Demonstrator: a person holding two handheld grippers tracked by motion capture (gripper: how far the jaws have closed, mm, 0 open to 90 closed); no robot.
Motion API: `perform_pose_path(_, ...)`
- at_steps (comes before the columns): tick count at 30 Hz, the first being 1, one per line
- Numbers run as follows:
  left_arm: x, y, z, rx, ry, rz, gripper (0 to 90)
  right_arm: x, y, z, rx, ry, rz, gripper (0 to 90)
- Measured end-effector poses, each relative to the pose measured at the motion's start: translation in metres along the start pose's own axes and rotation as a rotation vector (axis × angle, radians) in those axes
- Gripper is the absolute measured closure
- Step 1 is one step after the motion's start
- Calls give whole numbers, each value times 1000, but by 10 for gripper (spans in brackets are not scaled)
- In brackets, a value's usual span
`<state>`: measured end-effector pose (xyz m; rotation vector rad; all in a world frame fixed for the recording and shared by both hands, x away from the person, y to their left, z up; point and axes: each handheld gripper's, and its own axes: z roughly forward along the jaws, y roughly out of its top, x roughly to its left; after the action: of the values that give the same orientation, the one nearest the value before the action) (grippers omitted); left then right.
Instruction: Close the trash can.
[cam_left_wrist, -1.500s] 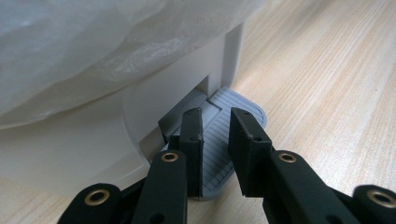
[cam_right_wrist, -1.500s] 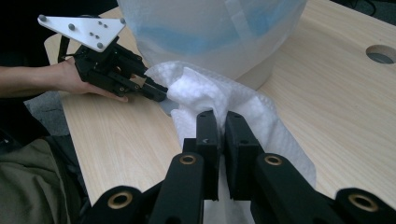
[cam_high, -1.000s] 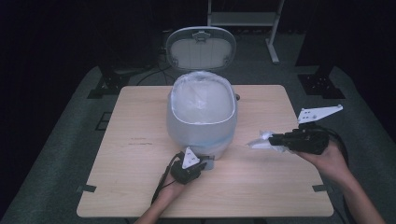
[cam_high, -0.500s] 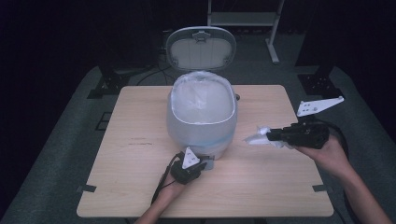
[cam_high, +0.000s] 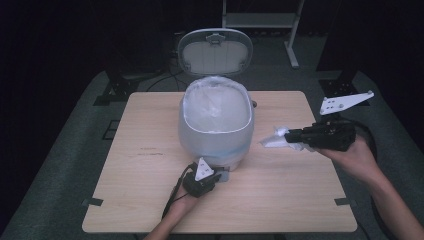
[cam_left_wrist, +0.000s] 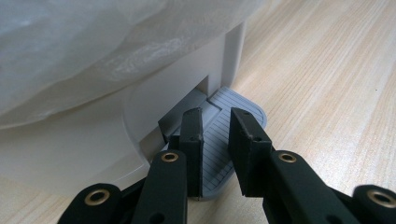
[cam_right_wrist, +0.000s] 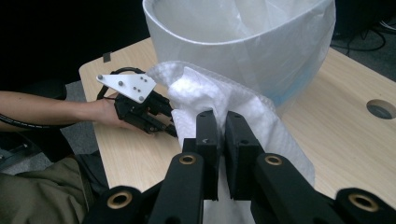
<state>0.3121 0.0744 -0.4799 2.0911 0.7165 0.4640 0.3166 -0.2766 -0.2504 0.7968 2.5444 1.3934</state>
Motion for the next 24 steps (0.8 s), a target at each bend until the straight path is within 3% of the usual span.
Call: perform_pose_path(24, 0, 0, 0, 2, 2, 5, 752, 2, 31, -13, -20, -15, -22, 842)
